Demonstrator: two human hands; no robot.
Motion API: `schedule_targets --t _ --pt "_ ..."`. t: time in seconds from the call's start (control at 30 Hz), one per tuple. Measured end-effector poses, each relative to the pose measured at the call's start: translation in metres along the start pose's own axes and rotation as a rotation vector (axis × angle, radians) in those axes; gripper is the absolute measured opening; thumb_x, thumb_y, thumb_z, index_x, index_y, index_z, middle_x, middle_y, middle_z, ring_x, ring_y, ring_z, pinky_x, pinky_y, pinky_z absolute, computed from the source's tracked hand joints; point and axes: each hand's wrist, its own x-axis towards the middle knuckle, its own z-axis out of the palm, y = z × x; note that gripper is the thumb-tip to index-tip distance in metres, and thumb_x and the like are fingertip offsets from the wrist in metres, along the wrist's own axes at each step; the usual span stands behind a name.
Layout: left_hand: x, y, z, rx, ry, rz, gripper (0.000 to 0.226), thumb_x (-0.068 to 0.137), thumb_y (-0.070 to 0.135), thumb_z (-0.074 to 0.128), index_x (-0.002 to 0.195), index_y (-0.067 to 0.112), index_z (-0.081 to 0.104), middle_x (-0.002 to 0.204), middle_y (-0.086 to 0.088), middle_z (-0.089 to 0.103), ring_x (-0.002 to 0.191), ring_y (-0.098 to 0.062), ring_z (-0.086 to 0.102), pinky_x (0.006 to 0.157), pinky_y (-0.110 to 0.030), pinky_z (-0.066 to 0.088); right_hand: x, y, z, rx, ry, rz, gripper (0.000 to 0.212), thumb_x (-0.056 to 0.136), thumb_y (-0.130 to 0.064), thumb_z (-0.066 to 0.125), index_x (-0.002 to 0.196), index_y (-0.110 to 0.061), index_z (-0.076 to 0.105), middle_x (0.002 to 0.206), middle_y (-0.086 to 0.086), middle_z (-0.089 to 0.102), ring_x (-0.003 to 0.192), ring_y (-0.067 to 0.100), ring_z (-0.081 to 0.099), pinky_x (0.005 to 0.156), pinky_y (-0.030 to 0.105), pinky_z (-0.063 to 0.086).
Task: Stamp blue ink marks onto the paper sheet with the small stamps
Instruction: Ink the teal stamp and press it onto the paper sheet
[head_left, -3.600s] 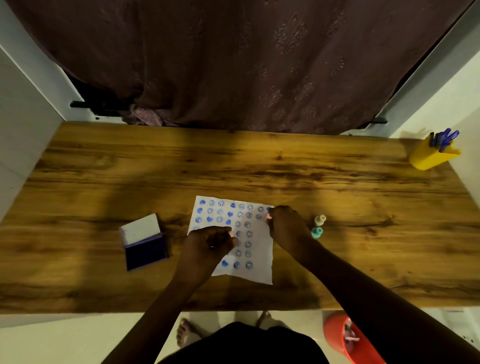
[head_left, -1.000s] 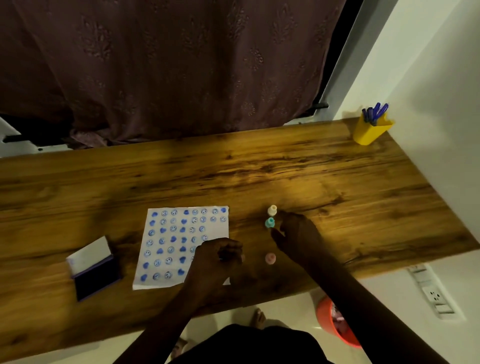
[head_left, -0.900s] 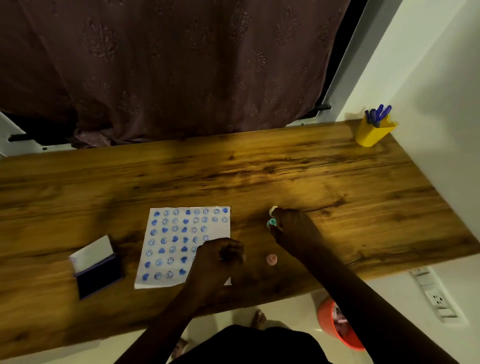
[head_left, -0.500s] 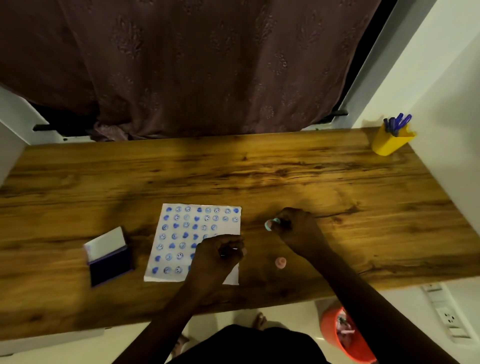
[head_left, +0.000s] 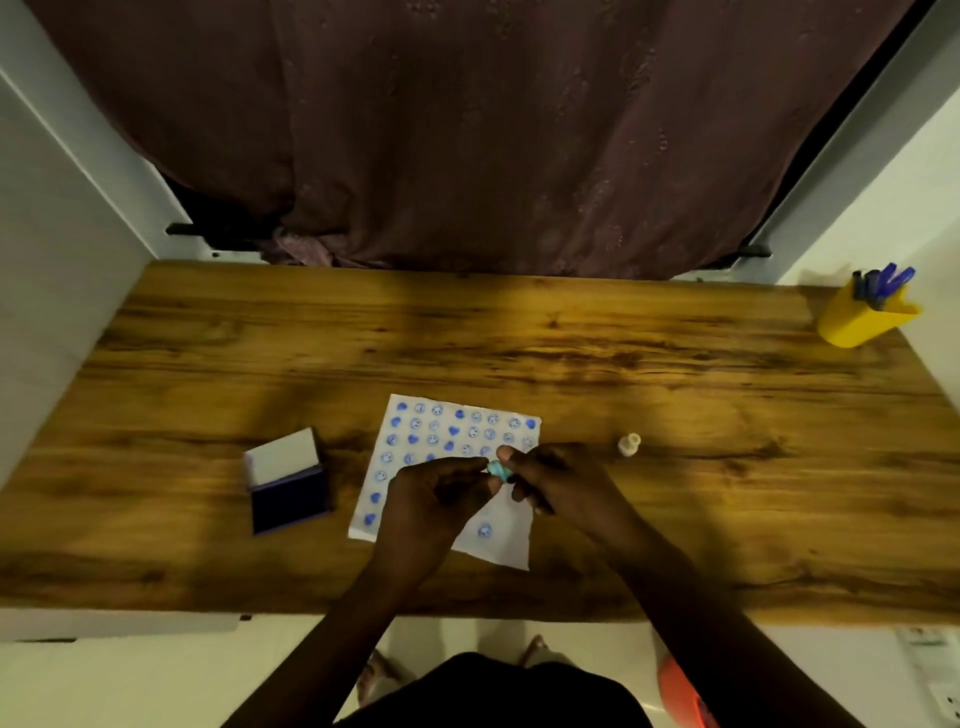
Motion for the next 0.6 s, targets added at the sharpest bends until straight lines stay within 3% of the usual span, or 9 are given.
schedule_targets --t 0.17,0.3,0.43,0.53,0.6 --pt "-0.011 -0.009 -0.033 -0.029 0.062 -0.073 0.019 0.077 0.034 0.084 0.09 0.046 0.079 0.087 0.021 0.082 0.082 -0.006 0.081 0.073 -0.019 0.063 0.006 -0.009 0.034 0.047 -0.067 0.021 0.029 0.09 -0.041 0.074 0.095 -0.012 0.079 0.081 0.006 0.078 0.064 0.01 0.063 0.061 0.019 0.051" --pt "-0.019 -0.022 -0.067 -0.009 0.118 -0.136 0.028 0.078 0.041 0.083 0.101 0.025 0.081 0.082 0.016 0.083 0.076 -0.006 0.081 0.069 -0.022 0.064 0.012 -0.018 0.062 0.015 -0.146 -0.044 0.015 0.091 -0.028 0.076 0.101 -0.018 0.079 0.092 0.003 0.079 0.085 0.017 0.074 0.077 0.026 0.06" --pt "-0.023 -0.036 -0.104 -0.024 0.211 -0.182 0.013 0.082 0.03 0.086 0.094 0.032 0.081 0.088 0.006 0.084 0.082 -0.015 0.082 0.08 -0.044 0.066 0.023 -0.027 0.087 -0.053 -0.159 -0.133 0.02 0.088 -0.023 0.079 0.107 -0.027 0.077 0.101 -0.005 0.079 0.093 0.014 0.075 0.083 0.03 0.062" --pt "-0.032 -0.039 -0.133 -0.023 0.257 -0.157 0.025 0.083 0.024 0.086 0.094 0.045 0.077 0.095 0.016 0.083 0.09 -0.008 0.08 0.079 -0.033 0.066 0.031 -0.034 0.112 -0.194 -0.151 -0.23 0.02 0.085 -0.03 0.081 0.105 -0.029 0.077 0.098 -0.011 0.079 0.091 0.003 0.074 0.076 0.019 0.06" --pt "-0.04 -0.045 -0.155 -0.001 0.303 -0.151 0.025 0.084 0.022 0.085 0.101 0.038 0.077 0.095 0.018 0.082 0.091 -0.006 0.08 0.076 -0.023 0.065 0.038 -0.036 0.135 -0.329 -0.141 -0.297 0.022 0.084 -0.033 0.082 0.104 -0.026 0.076 0.096 -0.011 0.078 0.087 0.0 0.072 0.073 0.014 0.057"
